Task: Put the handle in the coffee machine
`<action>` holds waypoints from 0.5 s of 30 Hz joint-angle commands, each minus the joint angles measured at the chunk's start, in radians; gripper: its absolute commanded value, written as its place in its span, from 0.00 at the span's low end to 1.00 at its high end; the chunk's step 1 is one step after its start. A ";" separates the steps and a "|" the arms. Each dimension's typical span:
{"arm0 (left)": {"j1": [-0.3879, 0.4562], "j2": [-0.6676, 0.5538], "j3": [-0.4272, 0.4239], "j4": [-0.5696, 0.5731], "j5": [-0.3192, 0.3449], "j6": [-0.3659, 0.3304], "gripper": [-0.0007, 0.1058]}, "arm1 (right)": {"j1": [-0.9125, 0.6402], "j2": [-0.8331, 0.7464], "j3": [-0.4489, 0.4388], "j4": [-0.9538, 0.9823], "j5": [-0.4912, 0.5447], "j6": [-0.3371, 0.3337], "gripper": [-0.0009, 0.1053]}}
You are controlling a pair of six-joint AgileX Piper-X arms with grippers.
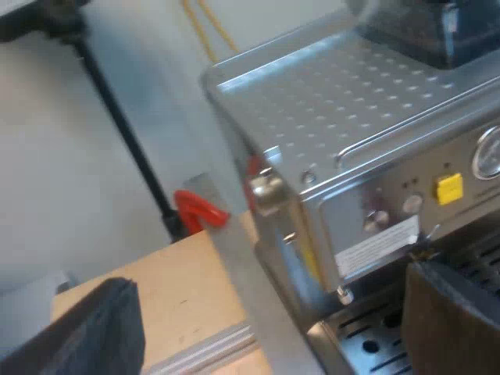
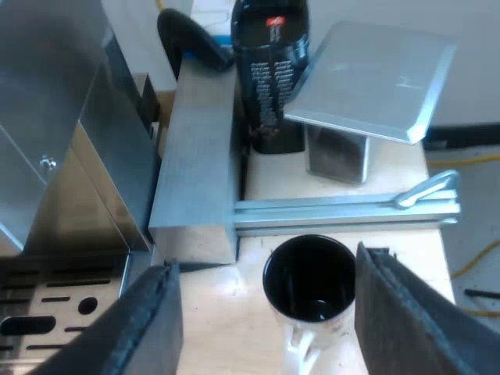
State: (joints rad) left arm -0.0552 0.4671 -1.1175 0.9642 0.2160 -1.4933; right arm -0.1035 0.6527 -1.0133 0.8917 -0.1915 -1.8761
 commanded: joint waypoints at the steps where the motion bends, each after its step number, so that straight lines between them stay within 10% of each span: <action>1: 0.039 -0.062 0.012 0.038 0.005 -0.014 0.66 | -0.004 -0.095 0.050 0.008 -0.016 -0.021 0.50; 15: 0.094 -0.606 0.301 0.196 0.000 -0.056 0.66 | -0.001 -0.667 0.286 0.089 -0.010 -0.005 0.50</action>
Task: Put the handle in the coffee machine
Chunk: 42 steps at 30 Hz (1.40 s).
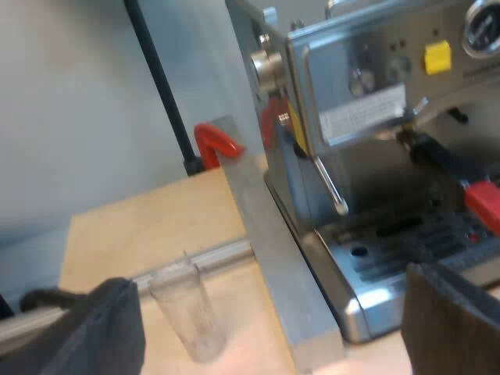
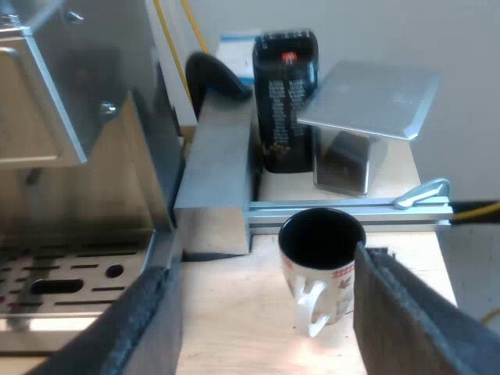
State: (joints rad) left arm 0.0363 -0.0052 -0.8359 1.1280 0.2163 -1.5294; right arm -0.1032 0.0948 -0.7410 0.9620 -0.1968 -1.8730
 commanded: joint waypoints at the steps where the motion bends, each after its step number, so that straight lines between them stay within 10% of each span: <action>1: 0.002 -0.159 0.028 0.064 -0.002 -0.020 0.66 | -0.002 -0.157 0.027 0.048 0.003 -0.006 0.50; 6: 0.009 -0.139 0.013 0.186 0.003 -0.022 0.66 | -0.002 -0.150 0.035 0.128 -0.007 0.007 0.50; 19: 0.009 -0.138 0.190 -0.156 -0.105 -0.137 0.66 | -0.002 -0.147 0.088 0.011 -0.007 0.069 0.50; 29: 0.009 -0.137 0.351 -0.167 -0.108 -0.122 0.66 | -0.002 -0.147 0.180 0.118 -0.006 0.074 0.50; 42: 0.009 -0.137 0.351 -0.169 -0.108 -0.118 0.66 | -0.002 -0.147 0.193 0.111 -0.002 0.081 0.50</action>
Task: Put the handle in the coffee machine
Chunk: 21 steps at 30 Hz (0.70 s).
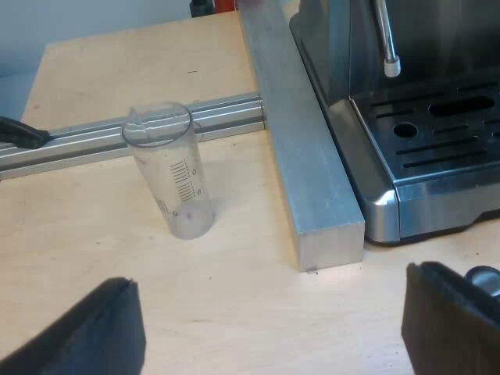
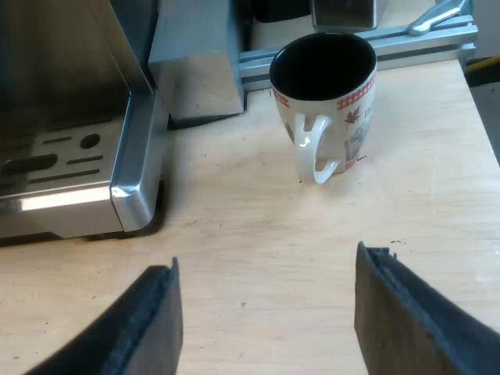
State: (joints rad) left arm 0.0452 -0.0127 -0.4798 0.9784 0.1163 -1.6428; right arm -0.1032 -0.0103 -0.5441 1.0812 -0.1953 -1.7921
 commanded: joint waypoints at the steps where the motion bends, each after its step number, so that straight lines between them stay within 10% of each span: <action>1: 0.000 -0.130 -0.005 -0.019 -0.008 -0.005 0.66 | -0.002 -0.042 -0.004 -0.008 -0.004 0.000 0.50; 21: 0.000 -0.139 -0.005 -0.019 -0.008 -0.005 0.66 | -0.002 -0.042 -0.004 -0.008 -0.004 0.000 0.50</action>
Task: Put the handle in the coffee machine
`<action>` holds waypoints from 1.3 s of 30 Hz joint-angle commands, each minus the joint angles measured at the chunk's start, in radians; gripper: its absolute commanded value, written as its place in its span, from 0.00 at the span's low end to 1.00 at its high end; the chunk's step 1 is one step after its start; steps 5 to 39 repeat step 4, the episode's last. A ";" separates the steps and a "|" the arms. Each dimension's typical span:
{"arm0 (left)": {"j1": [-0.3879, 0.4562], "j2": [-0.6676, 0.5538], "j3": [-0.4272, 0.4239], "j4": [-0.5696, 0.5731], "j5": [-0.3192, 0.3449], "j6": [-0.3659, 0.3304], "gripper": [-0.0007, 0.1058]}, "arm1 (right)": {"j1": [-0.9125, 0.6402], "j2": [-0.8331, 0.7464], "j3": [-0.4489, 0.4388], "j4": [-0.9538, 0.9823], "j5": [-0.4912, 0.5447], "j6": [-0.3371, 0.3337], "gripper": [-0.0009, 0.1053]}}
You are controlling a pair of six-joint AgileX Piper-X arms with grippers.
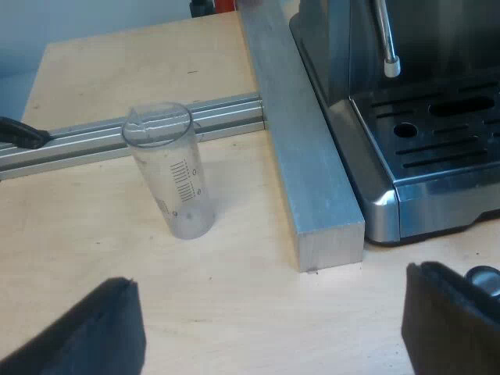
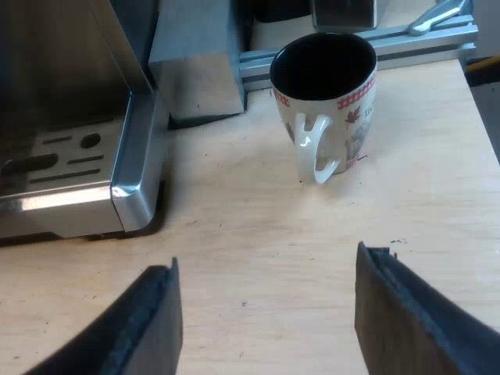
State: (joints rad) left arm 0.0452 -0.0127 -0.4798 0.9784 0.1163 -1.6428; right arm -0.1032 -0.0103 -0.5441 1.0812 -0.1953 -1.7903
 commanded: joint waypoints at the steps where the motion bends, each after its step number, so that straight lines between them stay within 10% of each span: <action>1: 0.000 -0.139 -0.005 -0.019 -0.008 -0.005 0.66 | -0.002 -0.042 -0.004 -0.008 -0.004 -0.002 0.50; 39: 0.000 -0.139 -0.005 -0.019 -0.008 -0.005 0.66 | -0.002 -0.042 -0.004 -0.008 -0.004 -0.002 0.50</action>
